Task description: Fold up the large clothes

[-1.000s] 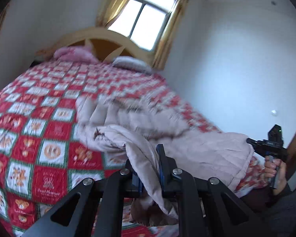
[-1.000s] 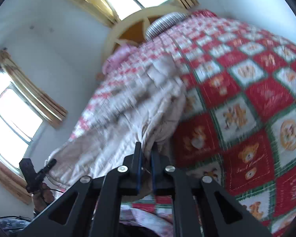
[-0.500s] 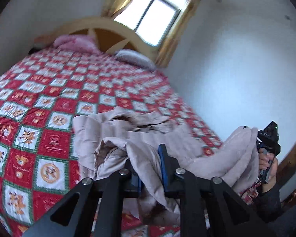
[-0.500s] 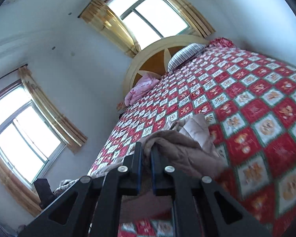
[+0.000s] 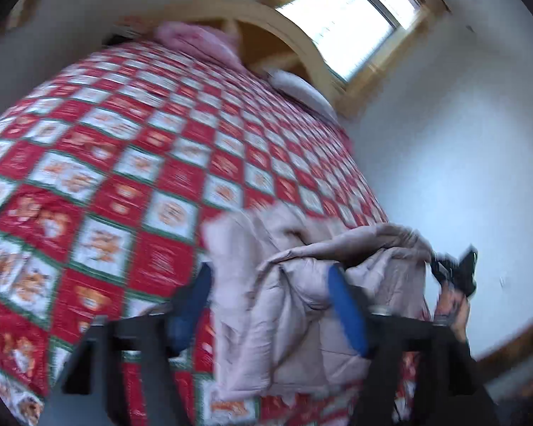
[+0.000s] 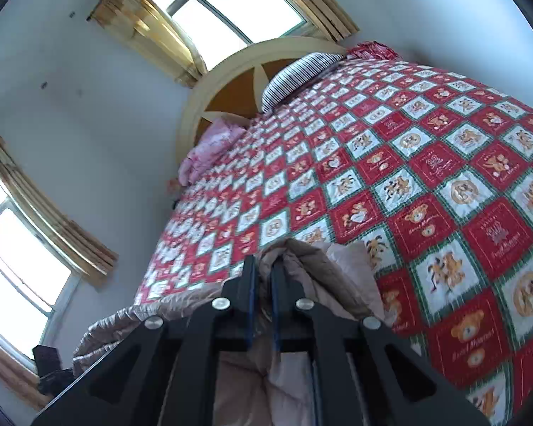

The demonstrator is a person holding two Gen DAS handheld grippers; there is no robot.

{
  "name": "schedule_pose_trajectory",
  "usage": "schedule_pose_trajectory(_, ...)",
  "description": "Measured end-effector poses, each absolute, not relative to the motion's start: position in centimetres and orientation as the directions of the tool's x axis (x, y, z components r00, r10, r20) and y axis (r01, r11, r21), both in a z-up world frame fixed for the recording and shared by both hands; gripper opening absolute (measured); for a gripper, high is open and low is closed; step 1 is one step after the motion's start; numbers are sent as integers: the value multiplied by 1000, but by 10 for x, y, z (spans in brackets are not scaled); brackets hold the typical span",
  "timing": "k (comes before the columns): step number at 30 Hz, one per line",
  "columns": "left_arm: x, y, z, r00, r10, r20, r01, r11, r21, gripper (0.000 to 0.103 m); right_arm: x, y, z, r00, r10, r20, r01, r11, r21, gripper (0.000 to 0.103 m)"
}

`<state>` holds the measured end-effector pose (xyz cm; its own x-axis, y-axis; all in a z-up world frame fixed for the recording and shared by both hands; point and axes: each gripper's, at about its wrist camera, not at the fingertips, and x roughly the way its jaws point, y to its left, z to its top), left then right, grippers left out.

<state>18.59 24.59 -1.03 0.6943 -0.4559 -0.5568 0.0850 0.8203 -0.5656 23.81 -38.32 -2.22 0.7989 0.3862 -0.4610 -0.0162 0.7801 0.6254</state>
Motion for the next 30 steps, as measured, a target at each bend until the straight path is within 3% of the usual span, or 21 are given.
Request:
schedule_pose_trajectory(2, 180, 244, -5, 770, -389, -506, 63, 835, -546, 74, 254, -382, -31, 793, 376, -480, 9, 780, 625, 9)
schedule_pose_trajectory(6, 191, 182, -6, 790, -329, -517, 112, 907, -406, 76, 294, -379, -51, 773, 354, -527, 60, 786, 615, 9)
schedule_pose_trajectory(9, 206, 116, -19, 791, -333, -514, 190, 931, -311, 85, 327, -371, -69, 759, 311, -573, 107, 808, 579, 9)
schedule_pose_trajectory(12, 227, 45, -42, 784, -295, -546, 260, 955, -142, 86, 351, -366, -89, 746, 267, -610, 158, 819, 551, 9)
schedule_pose_trajectory(14, 243, 3, -63, 806, -192, -560, 257, 966, 40, 86, 363, -362, -100, 736, 241, -632, 180, 831, 526, 9)
schedule_pose_trajectory(16, 267, -32, -95, 835, -2, -551, 177, 948, 264, 86, 372, -355, -108, 725, 203, -658, 193, 857, 477, 9)
schedule_pose_trajectory(19, 296, -34, -125, 822, 105, -560, 100, 941, 322, 86, 375, -349, -115, 725, 164, -670, 200, 879, 432, 11)
schedule_pose_trajectory(21, 312, -20, -132, 781, 110, -615, 63, 966, 252, 89, 369, -348, -111, 739, 136, -659, 208, 885, 416, 23)
schedule_pose_trajectory(22, 317, -12, -134, 765, 100, -636, 48, 976, 211, 92, 362, -344, -104, 756, 111, -645, 205, 896, 394, 42)
schedule_pose_trajectory(23, 320, -10, -136, 759, 96, -644, 44, 979, 198, 93, 355, -338, -95, 774, 89, -627, 191, 911, 366, 77)
schedule_pose_trajectory(24, 322, -8, -138, 755, 95, -649, 40, 981, 190, 93, 348, -331, -88, 794, 73, -604, 176, 923, 344, 88)
schedule_pose_trajectory(27, 328, -7, -143, 745, 98, -660, 36, 982, 187, 94, 326, -293, -61, 852, 92, -516, 55, 963, 263, 92)
schedule_pose_trajectory(30, 336, -8, -137, 723, 96, -684, 35, 984, 175, 94, 322, -243, -58, 837, 211, -505, -126, 972, 199, 92)
